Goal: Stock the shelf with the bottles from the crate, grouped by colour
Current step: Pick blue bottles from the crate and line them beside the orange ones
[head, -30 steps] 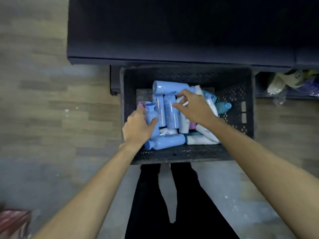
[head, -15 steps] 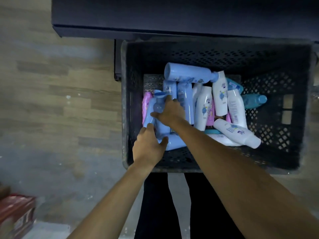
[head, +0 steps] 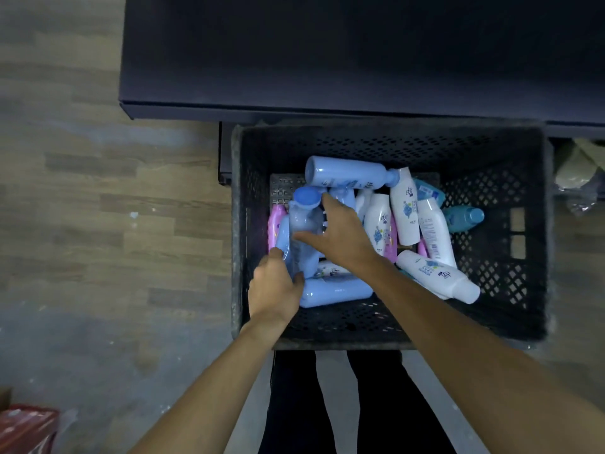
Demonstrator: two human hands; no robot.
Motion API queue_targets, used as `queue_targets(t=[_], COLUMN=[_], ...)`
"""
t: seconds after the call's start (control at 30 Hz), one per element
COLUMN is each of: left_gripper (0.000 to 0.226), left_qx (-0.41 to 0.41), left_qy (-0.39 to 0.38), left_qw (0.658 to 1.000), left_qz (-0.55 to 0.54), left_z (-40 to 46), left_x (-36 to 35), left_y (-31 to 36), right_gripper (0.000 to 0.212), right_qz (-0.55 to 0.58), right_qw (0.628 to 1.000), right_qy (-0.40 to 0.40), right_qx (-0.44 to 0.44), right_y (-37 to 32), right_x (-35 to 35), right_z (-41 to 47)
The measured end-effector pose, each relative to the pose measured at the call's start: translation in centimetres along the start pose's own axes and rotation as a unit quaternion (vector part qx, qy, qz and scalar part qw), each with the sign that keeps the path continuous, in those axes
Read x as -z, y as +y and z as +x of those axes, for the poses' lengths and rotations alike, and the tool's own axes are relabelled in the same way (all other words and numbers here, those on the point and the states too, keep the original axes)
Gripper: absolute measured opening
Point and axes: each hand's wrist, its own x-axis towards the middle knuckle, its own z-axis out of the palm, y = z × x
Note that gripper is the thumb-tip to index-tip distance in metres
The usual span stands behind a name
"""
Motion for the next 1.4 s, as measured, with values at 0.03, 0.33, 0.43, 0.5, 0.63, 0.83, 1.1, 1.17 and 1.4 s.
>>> queue_targets(t=[0.03, 0.33, 0.43, 0.5, 0.63, 0.83, 1.1, 1.17, 1.4], left_gripper=[0.044, 0.055, 0.045, 0.041, 0.042, 0.047, 0.046, 0.043, 0.054], left_qx=[-0.015, -0.137, -0.192, -0.242, -0.336, -0.451, -0.549, -0.561, -0.539], left_qy=[0.016, 0.163, 0.163, 0.145, 0.092, -0.001, 0.03, 0.062, 0.266], left_qw=[1.0, 0.974, 0.96, 0.949, 0.922, 0.889, 0.834, 0.822, 0.79], left_qz=[-0.008, -0.079, -0.119, -0.141, -0.171, -0.085, -0.048, -0.08, -0.119], left_z=[-0.1, -5.2, -6.9, -7.7, -9.7, -14.4, -22.0, -23.8, -28.8], left_x=[0.4, 8.1, 12.2, 15.2, 21.6, 31.8, 42.0, 43.8, 49.4], left_y=[0.3, 9.1, 12.5, 14.3, 17.4, 21.5, 26.2, 27.2, 30.0], right_gripper=[0.061, 0.057, 0.059, 0.058, 0.055, 0.063, 0.056, 0.059, 0.069], right_qz=[0.008, 0.041, 0.032, 0.032, 0.081, 0.1, 0.006, -0.002, 0.051], right_qw=[1.0, 0.988, 0.98, 0.971, 0.969, 0.962, 0.925, 0.907, 0.853], right_qy=[0.013, 0.131, 0.176, 0.208, 0.154, 0.033, 0.208, 0.259, 0.415], right_qx=[0.017, 0.073, 0.089, 0.11, 0.177, 0.251, 0.319, 0.332, 0.314], right_y=[-1.0, -13.6, -17.8, -20.4, -24.5, -31.0, -41.3, -44.3, -53.6], right_x=[1.5, 14.7, 18.5, 21.1, 26.9, 34.5, 38.6, 39.7, 43.0], right_z=[-0.5, -6.1, -8.2, -9.8, -13.1, -17.5, -23.4, -25.0, -28.3])
